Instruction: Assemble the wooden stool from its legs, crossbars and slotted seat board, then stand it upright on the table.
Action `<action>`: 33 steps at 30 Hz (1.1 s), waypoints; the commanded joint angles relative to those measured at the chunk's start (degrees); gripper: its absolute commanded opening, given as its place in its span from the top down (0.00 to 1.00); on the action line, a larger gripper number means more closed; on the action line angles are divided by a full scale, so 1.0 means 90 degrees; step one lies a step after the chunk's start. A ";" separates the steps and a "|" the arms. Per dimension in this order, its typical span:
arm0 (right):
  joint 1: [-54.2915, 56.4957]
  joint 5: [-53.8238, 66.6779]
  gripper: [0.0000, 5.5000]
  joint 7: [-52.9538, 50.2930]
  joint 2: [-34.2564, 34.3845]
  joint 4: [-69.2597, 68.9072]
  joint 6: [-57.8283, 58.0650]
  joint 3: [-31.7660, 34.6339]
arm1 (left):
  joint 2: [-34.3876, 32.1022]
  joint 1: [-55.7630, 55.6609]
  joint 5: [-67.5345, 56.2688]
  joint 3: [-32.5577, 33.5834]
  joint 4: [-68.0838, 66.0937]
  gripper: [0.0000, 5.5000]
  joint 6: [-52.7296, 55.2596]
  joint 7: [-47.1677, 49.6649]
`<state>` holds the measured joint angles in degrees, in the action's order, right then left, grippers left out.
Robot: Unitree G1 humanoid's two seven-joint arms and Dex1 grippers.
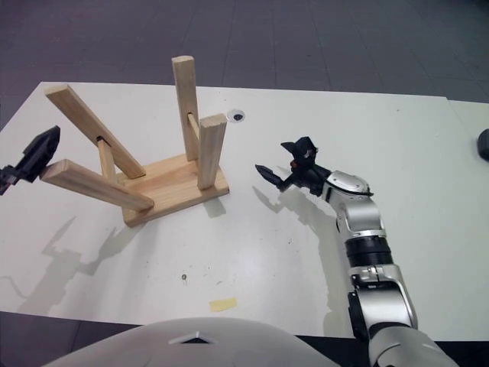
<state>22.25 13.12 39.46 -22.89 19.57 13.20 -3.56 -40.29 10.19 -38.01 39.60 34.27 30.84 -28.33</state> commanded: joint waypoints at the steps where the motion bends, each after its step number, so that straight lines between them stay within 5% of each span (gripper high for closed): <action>1: 0.0664 -0.0316 0.03 -0.0747 0.0583 0.0801 -0.0227 0.0022 | 0.0497 0.0473 0.0752 -0.0840 -0.1121 0.02 0.0232 0.0456; 7: 0.0912 -0.0583 0.03 -0.1340 0.0996 0.1340 -0.0295 0.0010 | 0.0778 0.0016 0.0682 -0.0127 -0.2074 0.02 -0.0268 0.1244; 14: 0.0746 -0.0869 0.03 -0.1454 0.1278 0.1022 0.0068 -0.0281 | 0.0833 0.0161 0.2042 -0.1634 -0.2397 0.02 -0.0122 0.1600; 23: 0.0519 -0.0919 0.03 -0.1792 0.1418 -0.0720 0.2705 -0.0587 | 0.1270 -0.0496 0.3365 -0.3914 -0.3137 0.02 -0.0177 0.1457; 33: 0.0750 -0.1236 0.03 -0.2135 0.1581 -0.0181 0.3118 -0.0705 | 0.1682 -0.1362 0.3878 -0.4640 -0.3817 0.02 -0.0580 0.1299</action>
<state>28.13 1.80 19.95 -10.31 15.34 40.14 -9.32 -28.05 -0.77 -3.42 2.51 2.41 25.32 -14.30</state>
